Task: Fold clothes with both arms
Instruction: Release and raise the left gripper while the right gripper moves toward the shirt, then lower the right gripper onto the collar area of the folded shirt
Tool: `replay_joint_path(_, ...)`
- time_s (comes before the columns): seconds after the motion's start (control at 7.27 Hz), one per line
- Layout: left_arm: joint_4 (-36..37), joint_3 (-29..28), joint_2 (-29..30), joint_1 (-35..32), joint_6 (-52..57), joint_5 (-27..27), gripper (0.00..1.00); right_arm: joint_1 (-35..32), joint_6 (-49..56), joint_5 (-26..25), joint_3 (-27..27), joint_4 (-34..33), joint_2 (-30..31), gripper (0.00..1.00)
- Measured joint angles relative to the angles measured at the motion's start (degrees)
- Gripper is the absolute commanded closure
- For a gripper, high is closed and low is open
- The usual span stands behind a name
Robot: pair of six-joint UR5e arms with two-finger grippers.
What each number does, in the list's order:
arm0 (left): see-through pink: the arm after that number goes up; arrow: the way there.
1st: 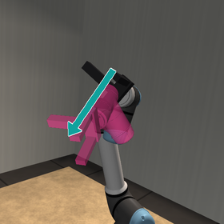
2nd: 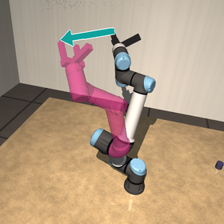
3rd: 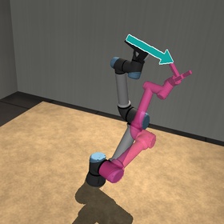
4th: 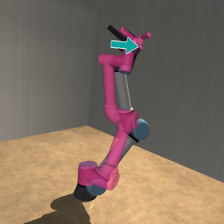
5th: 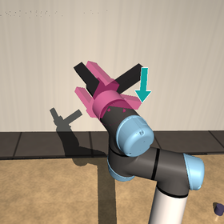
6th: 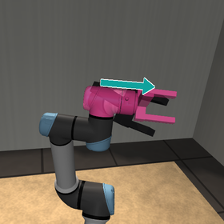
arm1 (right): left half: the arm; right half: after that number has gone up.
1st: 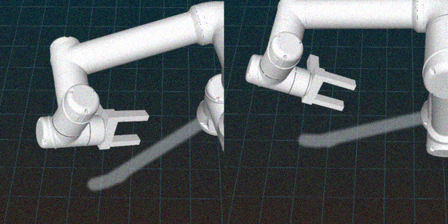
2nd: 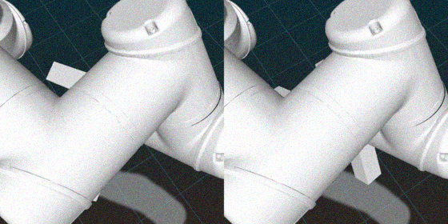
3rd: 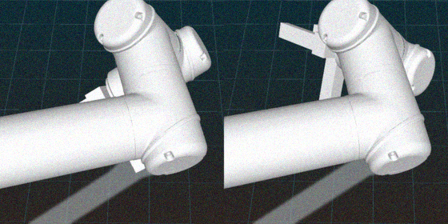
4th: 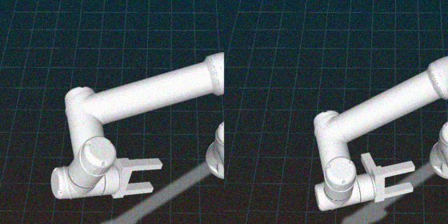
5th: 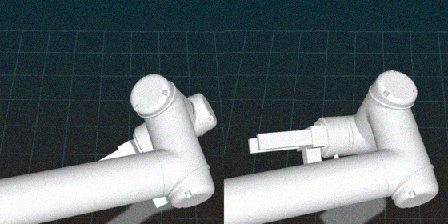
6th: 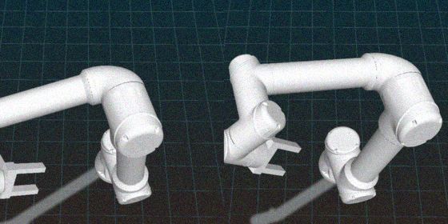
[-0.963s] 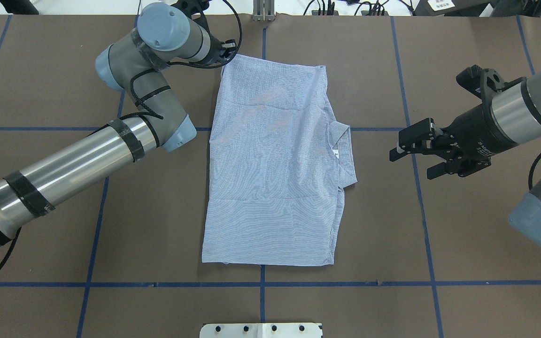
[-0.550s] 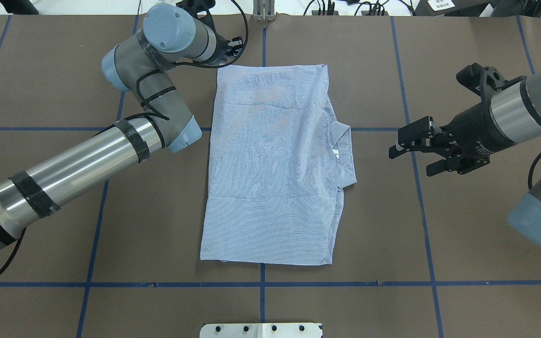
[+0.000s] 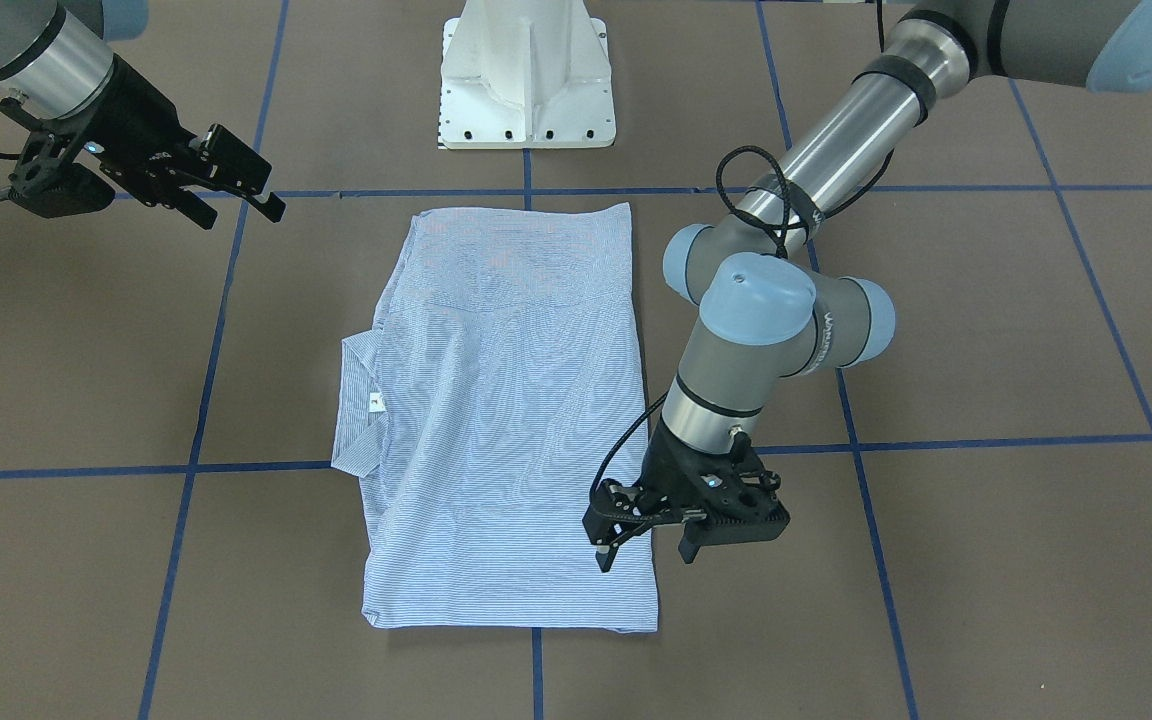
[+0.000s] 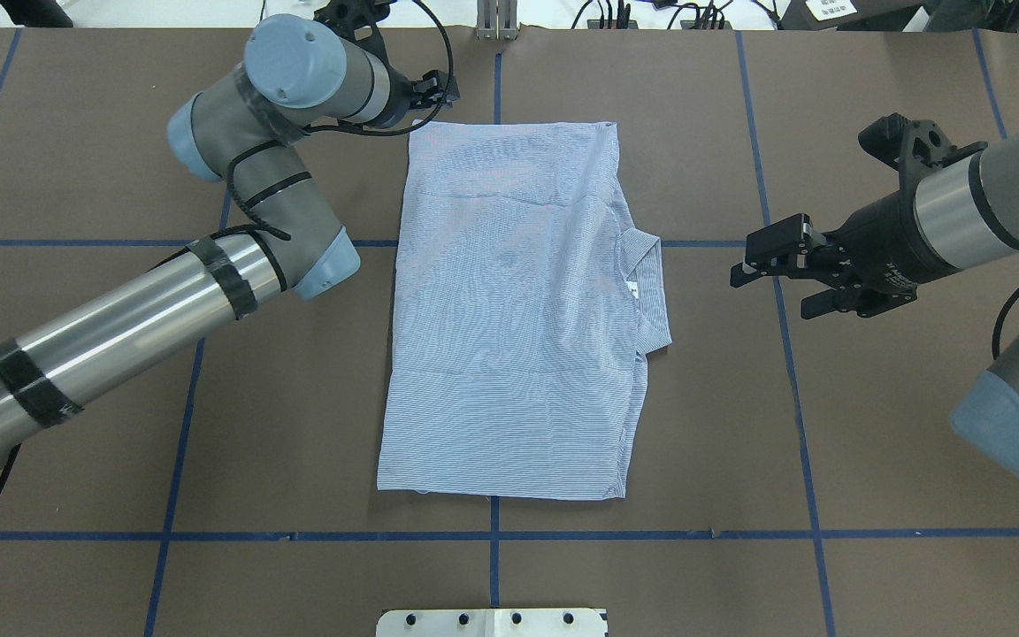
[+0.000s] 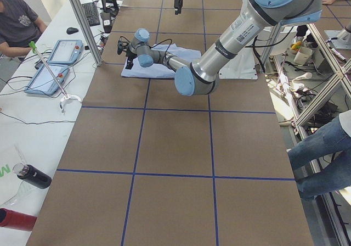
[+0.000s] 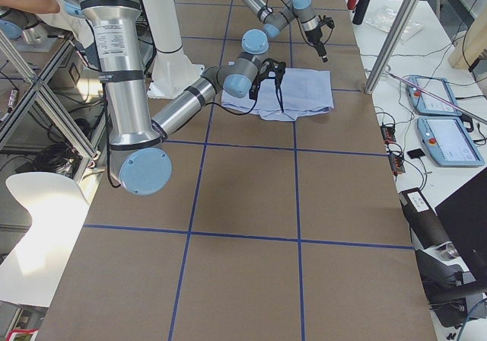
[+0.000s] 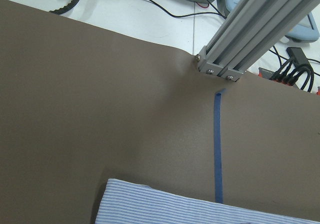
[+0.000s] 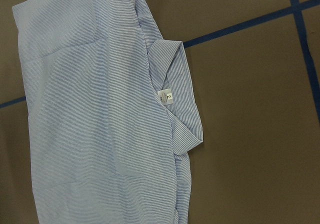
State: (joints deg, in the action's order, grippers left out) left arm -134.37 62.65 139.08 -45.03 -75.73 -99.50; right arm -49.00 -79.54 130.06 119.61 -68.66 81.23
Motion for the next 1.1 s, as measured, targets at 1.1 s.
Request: replay_joint_path(1.1, 16.91, 37.08, -23.7, -0.43, 1.54, -5.73, 0.01, 14.75, 0.68, -19.76, -11.15, -0.13, -9.2, 0.04)
